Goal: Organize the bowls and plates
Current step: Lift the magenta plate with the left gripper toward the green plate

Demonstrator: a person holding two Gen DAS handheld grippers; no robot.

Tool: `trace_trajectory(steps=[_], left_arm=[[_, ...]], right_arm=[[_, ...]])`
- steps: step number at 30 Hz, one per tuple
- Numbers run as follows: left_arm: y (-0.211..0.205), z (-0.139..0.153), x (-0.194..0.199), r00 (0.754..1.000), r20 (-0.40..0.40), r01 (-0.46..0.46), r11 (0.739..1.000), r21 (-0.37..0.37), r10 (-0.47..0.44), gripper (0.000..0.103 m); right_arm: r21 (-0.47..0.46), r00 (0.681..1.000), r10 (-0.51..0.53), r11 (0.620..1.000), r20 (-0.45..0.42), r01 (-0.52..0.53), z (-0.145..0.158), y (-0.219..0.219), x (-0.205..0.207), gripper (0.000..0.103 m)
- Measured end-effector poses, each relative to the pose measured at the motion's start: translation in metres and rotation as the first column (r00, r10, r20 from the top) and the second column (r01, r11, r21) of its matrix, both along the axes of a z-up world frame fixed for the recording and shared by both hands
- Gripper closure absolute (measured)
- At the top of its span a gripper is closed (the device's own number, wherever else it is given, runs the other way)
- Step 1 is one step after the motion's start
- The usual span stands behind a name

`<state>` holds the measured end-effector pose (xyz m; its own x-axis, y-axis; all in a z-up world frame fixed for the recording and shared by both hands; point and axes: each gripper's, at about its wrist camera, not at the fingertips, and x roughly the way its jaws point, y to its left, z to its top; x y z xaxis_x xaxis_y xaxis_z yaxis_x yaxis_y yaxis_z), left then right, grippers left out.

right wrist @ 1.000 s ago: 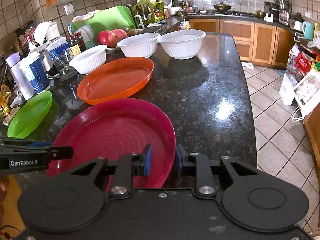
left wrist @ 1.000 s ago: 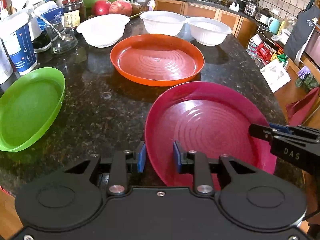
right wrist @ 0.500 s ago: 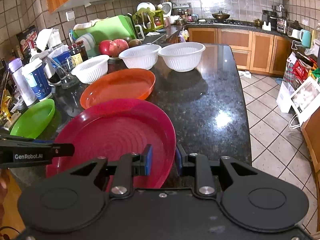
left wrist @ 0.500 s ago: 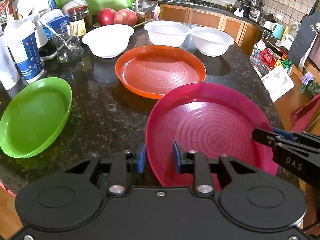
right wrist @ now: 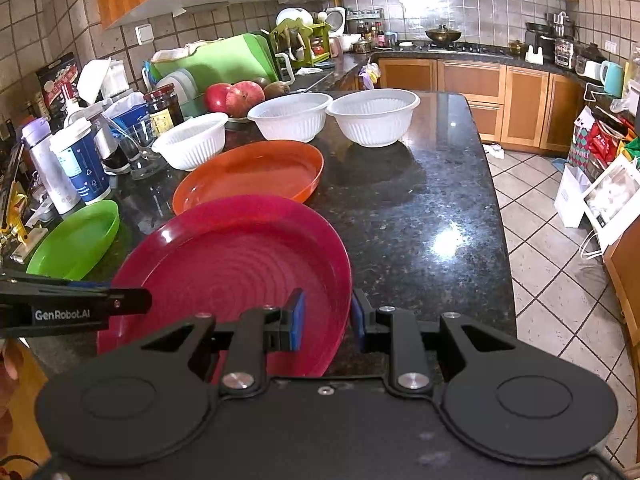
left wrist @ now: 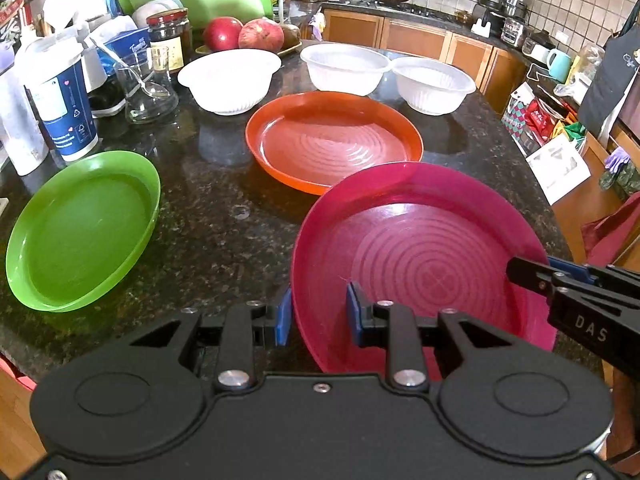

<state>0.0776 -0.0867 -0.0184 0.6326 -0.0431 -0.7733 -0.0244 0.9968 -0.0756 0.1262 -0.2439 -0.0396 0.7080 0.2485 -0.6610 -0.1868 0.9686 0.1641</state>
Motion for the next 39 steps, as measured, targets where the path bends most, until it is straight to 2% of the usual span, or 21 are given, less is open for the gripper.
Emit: trace_trajectory(steps=[18,39], left_arm=[[0.054,0.008,-0.006,1.0,0.016,0.002,1.0,0.004,-0.003,0.067],[0.163,0.02,-0.001,0.995,0.076,-0.065,0.998,-0.007,0.065,0.067]], right_arm=[[0.004,1.0,-0.004,1.0,-0.001,0.004,0.01,0.051,-0.008,0.076],[-0.004,0.997,0.073,0.997,0.026,-0.073,0.033,0.165,0.015,0.076]])
